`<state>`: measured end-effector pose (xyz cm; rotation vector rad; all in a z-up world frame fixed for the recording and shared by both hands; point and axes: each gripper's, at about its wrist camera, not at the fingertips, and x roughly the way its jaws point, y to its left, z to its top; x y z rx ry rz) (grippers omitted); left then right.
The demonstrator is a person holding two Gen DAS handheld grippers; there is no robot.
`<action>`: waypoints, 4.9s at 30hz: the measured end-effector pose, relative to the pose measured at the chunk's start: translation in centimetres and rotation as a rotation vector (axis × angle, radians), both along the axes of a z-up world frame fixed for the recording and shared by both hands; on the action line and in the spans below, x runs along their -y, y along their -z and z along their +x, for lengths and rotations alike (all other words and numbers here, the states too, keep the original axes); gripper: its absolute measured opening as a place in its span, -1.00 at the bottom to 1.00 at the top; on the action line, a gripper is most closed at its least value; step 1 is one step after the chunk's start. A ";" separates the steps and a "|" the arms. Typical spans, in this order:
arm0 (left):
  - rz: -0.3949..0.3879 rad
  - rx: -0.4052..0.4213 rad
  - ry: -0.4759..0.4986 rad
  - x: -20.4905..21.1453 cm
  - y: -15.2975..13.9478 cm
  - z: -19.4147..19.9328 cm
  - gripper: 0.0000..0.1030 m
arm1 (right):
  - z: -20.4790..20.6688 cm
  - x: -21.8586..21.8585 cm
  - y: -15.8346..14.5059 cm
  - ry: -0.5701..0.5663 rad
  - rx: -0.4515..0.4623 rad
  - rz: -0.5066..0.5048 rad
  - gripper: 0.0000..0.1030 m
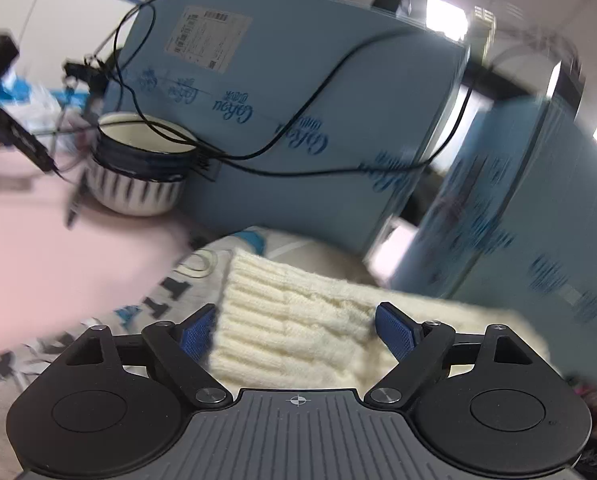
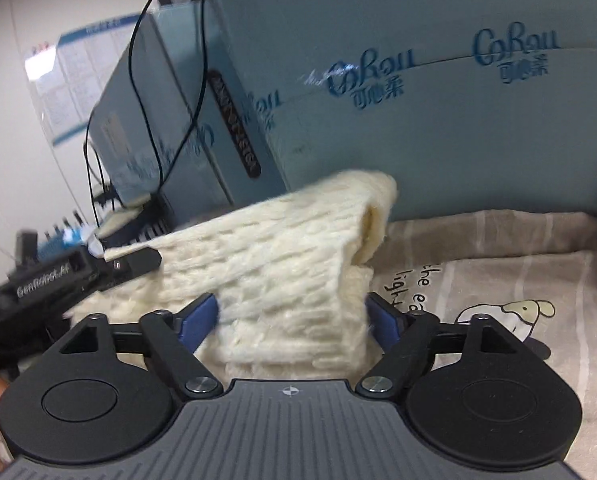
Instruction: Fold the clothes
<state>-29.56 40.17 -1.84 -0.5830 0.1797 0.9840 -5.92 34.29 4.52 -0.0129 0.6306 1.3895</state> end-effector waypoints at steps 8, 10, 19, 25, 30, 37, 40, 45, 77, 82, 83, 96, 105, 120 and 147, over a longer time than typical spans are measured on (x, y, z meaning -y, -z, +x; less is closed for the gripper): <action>-0.069 -0.065 -0.046 -0.6 0.5 0.1 1.00 | -0.1 -0.3 0.5 0.040 0.028 -0.065 0.89; -0.047 -0.077 -0.060 0.0 0.1 0.2 1.00 | -0.5 -0.1 0.5 0.037 0.052 -0.053 0.89; 0.099 -0.022 -0.162 4.4 -3.4 -1.1 1.00 | -2.2 5.2 -2.4 -0.002 0.129 0.064 0.96; 0.154 -0.001 -0.039 9.4 -6.3 -0.5 1.00 | -3.1 12.1 -3.2 -0.056 0.168 0.139 1.00; 0.153 -0.044 0.077 14.3 -6.8 0.4 1.00 | -1.9 16.1 -3.4 -0.009 0.139 0.170 1.00; 0.094 -0.071 -0.074 19.6 -4.3 -0.1 1.00 | -0.4 19.0 -2.6 0.071 0.103 0.169 1.00; 0.132 -0.102 -0.068 20.7 -3.3 1.0 1.00 | -0.1 19.2 -1.8 0.079 0.101 0.170 1.00; 0.248 -0.174 -0.093 21.7 -2.7 2.2 1.00 | -0.5 19.1 -1.4 0.043 0.162 0.188 1.00; 0.459 -0.218 -0.217 23.8 -3.0 1.7 1.00 | -0.6 19.4 -1.1 0.059 0.272 0.237 1.00; 0.453 -0.220 -0.211 23.7 -3.0 1.8 1.00 | -0.6 19.4 -1.1 0.061 0.269 0.232 1.00; 0.452 -0.220 -0.210 23.7 -2.9 1.8 1.00 | -0.6 19.4 -1.0 0.062 0.269 0.231 1.00; 0.457 -0.212 -0.201 23.7 -3.0 1.7 1.00 | -0.7 19.3 -1.0 0.057 0.277 0.226 1.00; 0.453 -0.207 -0.193 23.7 -2.9 1.8 1.00 | -0.6 19.2 -1.0 0.055 0.273 0.220 1.00; 0.453 -0.204 -0.198 23.7 -2.9 1.6 1.00 | -0.6 19.2 -0.9 0.057 0.272 0.218 1.00; 0.456 -0.202 -0.202 23.6 -3.0 1.6 1.00 | -0.6 19.1 -0.9 0.056 0.275 0.216 1.00</action>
